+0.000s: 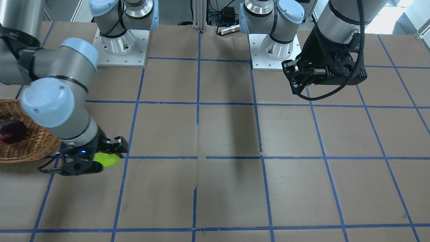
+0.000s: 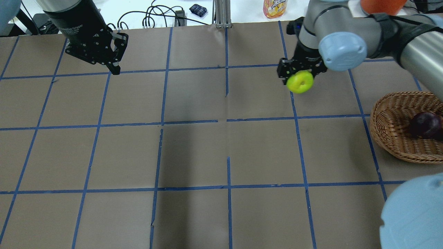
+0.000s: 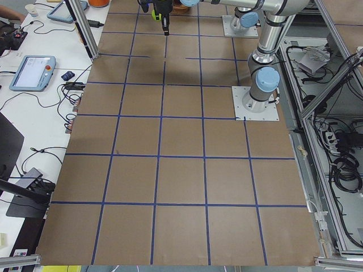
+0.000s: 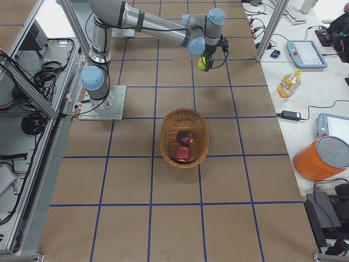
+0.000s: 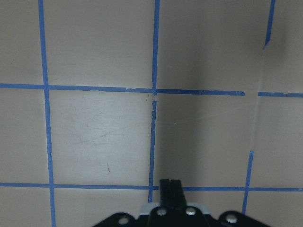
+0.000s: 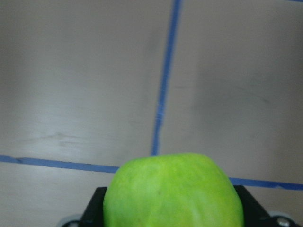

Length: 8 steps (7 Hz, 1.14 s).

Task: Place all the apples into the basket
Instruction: 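Carry the green apple into the basket and open the right gripper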

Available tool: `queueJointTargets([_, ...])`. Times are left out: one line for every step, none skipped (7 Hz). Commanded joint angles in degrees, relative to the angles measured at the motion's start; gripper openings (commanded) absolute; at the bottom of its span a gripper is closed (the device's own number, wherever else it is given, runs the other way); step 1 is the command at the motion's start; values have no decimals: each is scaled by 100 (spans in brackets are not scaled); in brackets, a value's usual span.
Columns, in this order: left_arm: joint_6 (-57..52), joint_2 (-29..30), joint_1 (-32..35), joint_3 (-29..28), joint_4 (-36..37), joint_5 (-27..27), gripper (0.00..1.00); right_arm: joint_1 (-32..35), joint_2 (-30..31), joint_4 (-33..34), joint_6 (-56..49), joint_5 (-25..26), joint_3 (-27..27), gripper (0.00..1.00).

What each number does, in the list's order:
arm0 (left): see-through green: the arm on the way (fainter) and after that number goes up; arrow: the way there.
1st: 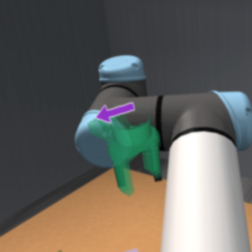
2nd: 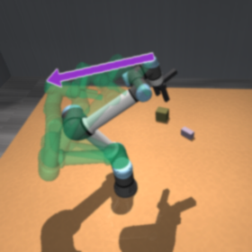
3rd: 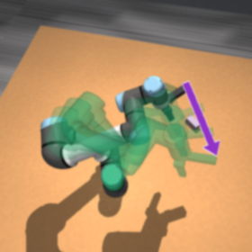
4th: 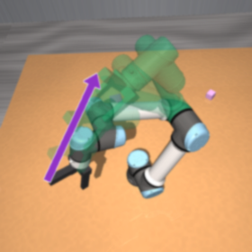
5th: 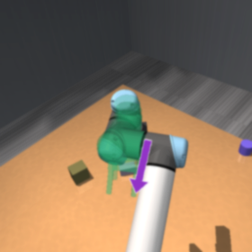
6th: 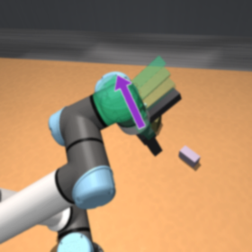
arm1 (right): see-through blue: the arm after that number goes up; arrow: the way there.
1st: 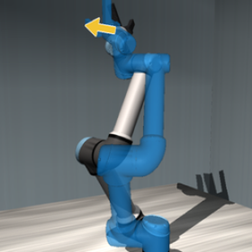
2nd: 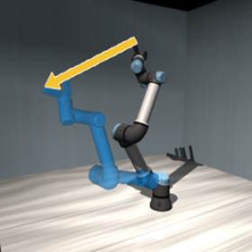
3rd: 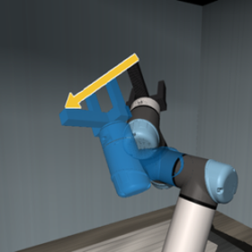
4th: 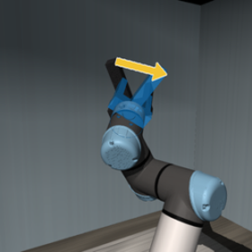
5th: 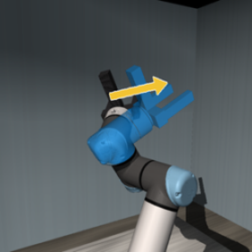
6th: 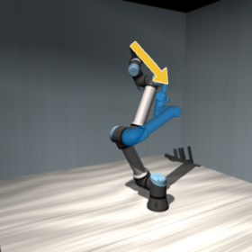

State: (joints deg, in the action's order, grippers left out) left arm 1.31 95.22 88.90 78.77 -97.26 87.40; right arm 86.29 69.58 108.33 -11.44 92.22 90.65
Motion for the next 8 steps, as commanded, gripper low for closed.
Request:
queueJointTargets([-183,93,-31,8,426,-144,100,-1144,335,-50,-1889,586,372,56])
queueJointTargets([-175,93,-22,42,427,-118,100,-1749,441,290,-2515,543,705,56])
queueJointTargets([-183,93,-22,34,427,-100,100,-2190,590,642,-2904,464,1143,57])
queueJointTargets([-184,84,-40,-36,392,57,100,-2482,801,993,-2943,428,1670,57])
queueJointTargets([-184,67,-66,-37,340,136,100,-2702,829,1675,-3135,358,2154,71])
queueJointTargets([-184,58,-127,16,330,146,100,-2748,933,1743,-3136,271,2367,100])
queueJointTargets([-184,58,-154,33,330,111,100,-2723,1326,1561,-3076,217,2343,100])
queueJointTargets([-184,58,-171,42,330,111,100,-2705,1687,828,-2805,147,2100,100])
